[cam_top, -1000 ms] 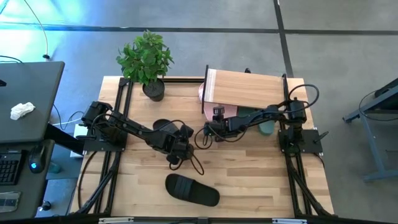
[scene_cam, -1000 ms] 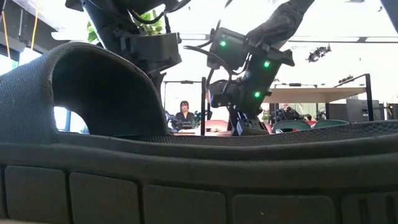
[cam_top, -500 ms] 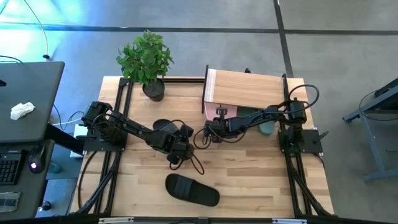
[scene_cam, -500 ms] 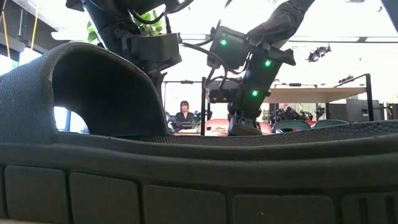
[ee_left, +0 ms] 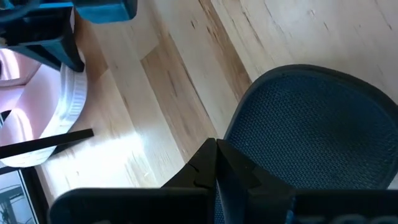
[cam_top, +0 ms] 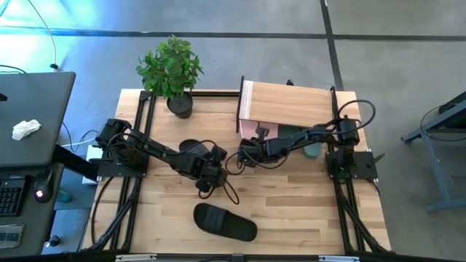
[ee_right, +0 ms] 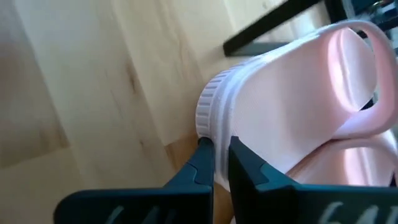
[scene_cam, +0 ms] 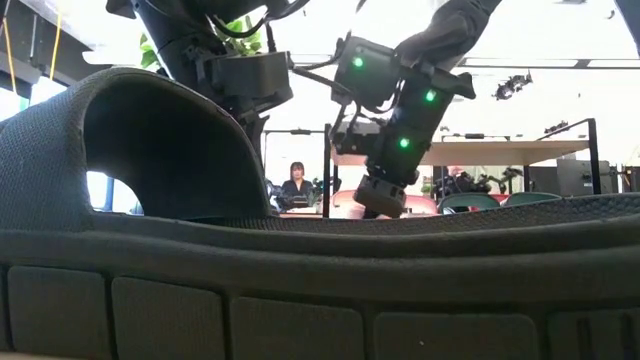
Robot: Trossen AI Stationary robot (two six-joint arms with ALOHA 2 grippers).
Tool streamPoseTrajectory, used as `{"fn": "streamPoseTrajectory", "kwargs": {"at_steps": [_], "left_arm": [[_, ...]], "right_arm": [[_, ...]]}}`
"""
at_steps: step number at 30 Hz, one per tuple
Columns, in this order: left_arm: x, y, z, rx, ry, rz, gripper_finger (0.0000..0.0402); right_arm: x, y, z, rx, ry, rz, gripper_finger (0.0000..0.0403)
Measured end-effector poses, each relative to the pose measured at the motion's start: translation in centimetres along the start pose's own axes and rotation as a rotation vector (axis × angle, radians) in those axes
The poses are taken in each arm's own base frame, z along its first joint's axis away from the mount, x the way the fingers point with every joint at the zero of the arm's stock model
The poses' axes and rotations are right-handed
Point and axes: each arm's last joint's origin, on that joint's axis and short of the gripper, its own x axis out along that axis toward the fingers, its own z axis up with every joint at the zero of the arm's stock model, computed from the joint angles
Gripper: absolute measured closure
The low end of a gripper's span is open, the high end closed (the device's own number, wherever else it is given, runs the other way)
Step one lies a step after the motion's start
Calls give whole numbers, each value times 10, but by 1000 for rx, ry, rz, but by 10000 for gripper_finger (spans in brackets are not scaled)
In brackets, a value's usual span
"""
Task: Pick and place slides into the shelf
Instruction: Adjust the pink slides under the shelf
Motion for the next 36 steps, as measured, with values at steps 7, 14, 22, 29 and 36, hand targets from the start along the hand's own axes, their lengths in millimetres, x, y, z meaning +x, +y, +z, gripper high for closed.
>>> {"fn": "streamPoseTrajectory", "kwargs": {"at_steps": [7,14,22,29,36], "left_arm": [[0,0,1,-5,-9,4,401],[0,0,1,-9,-10,4,401],[0,0,1,-24,-12,1,401],[0,0,1,-25,-14,1,401],[0,0,2,-25,-14,1,401]], "right_arm": [[-7,-1,6,26,41,40,403],[-2,-7,5,30,73,69,403],[5,-17,5,49,98,71,403],[7,-17,5,36,103,108,377],[6,-16,6,17,96,157,314]]}}
